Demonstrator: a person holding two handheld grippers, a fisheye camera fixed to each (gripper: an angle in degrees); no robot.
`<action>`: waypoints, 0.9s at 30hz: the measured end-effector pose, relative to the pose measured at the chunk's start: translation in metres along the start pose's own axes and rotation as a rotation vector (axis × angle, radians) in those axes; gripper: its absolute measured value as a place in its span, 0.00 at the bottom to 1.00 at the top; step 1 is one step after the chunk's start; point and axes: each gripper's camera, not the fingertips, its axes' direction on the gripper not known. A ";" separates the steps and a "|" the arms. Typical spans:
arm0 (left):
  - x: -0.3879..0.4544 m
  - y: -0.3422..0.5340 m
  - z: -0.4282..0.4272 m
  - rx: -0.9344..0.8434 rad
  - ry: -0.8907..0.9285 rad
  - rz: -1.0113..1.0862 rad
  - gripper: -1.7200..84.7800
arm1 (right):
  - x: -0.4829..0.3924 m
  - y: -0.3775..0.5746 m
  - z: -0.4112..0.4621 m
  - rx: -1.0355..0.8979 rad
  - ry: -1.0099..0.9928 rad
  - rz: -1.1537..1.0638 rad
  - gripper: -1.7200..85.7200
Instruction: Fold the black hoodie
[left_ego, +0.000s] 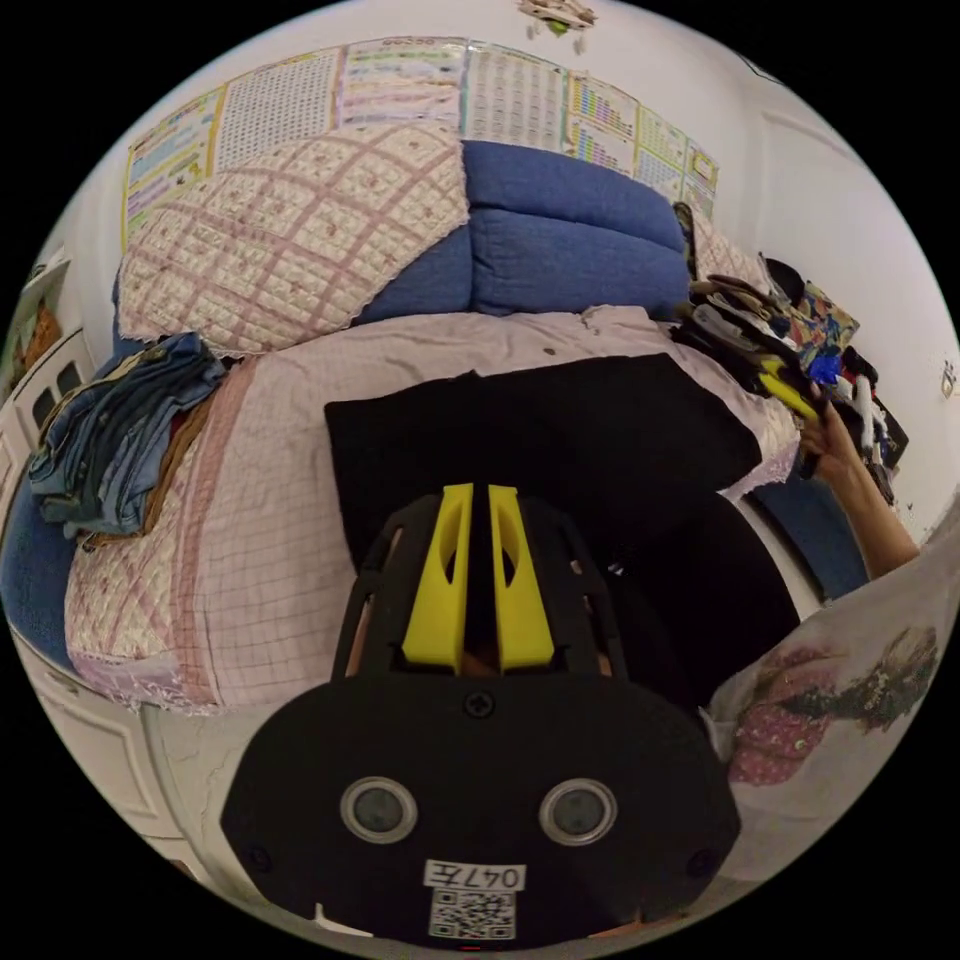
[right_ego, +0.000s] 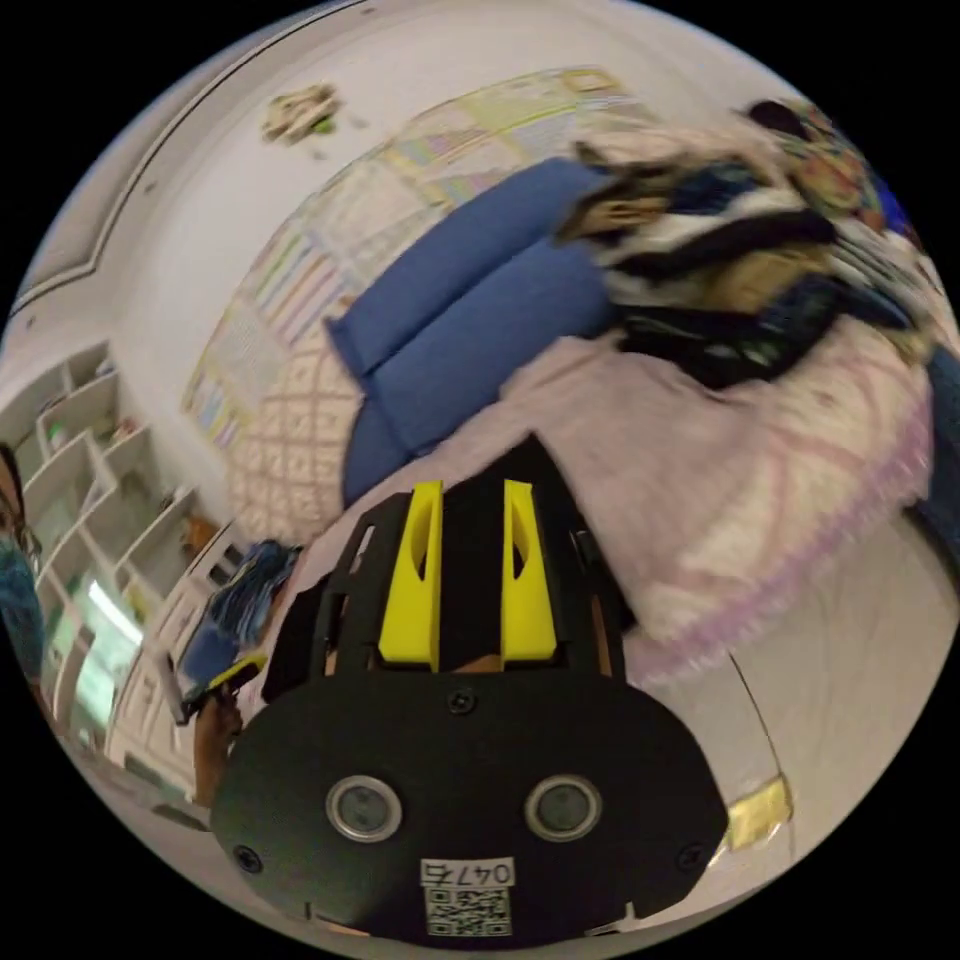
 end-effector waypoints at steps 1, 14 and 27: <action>0.001 -0.002 0.004 -0.005 0.022 0.004 0.04 | 0.034 0.020 -0.018 -0.006 0.055 0.094 0.09; 0.001 -0.015 0.021 -0.072 0.097 0.076 0.04 | 0.200 0.137 -0.020 -0.108 -0.219 0.526 0.10; -0.054 -0.031 0.022 -0.082 0.109 0.044 0.04 | 0.182 0.152 -0.039 -0.071 -0.210 0.443 0.01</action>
